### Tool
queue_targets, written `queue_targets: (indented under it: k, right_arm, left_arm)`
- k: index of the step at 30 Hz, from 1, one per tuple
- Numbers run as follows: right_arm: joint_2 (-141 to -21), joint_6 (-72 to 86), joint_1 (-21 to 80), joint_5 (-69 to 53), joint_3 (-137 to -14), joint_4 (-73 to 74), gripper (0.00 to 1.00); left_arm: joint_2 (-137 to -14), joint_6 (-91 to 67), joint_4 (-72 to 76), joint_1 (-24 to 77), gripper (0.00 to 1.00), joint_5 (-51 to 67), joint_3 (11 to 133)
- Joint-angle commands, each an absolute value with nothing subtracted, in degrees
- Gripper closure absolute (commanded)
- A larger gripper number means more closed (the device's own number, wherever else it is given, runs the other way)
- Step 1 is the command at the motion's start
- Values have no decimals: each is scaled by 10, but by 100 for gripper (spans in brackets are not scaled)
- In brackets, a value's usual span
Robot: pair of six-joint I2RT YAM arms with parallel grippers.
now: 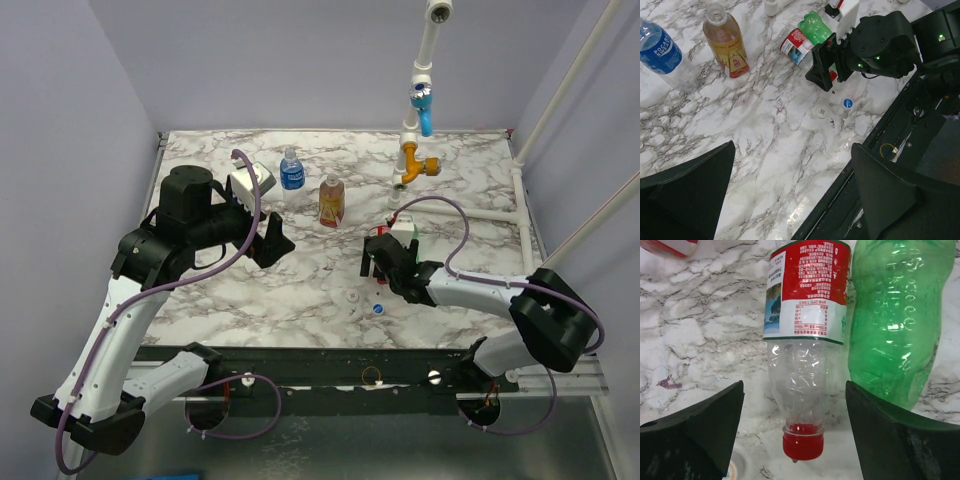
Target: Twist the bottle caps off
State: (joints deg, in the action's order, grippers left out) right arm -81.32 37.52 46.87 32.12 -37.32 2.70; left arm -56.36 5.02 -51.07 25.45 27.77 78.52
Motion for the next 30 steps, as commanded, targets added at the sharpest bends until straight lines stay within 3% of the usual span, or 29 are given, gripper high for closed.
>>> queue_targets:
  k: [1, 9, 15, 22, 27, 30]
  right_arm:
    - [-845, 384, 469, 348, -369, -33, 19]
    - [-838, 394, 469, 342, -361, -22, 52]
    - [-775, 383, 491, 334, -352, 16, 68]
    - [-700, 379, 606, 334, -383, 105, 69]
    - [-600, 317, 638, 173, -401, 104, 68]
    - [-557, 279, 638, 57, -437, 111, 61]
  left_arm:
    - [-554, 56, -504, 254, 1, 297, 789]
    - [-551, 73, -500, 254, 1, 314, 789]
    - [-530, 88, -466, 254, 1, 340, 774]
    - [-523, 115, -443, 254, 1, 352, 764]
    - [-499, 191, -441, 255, 1, 375, 758]
    - [-488, 248, -443, 255, 1, 403, 764]
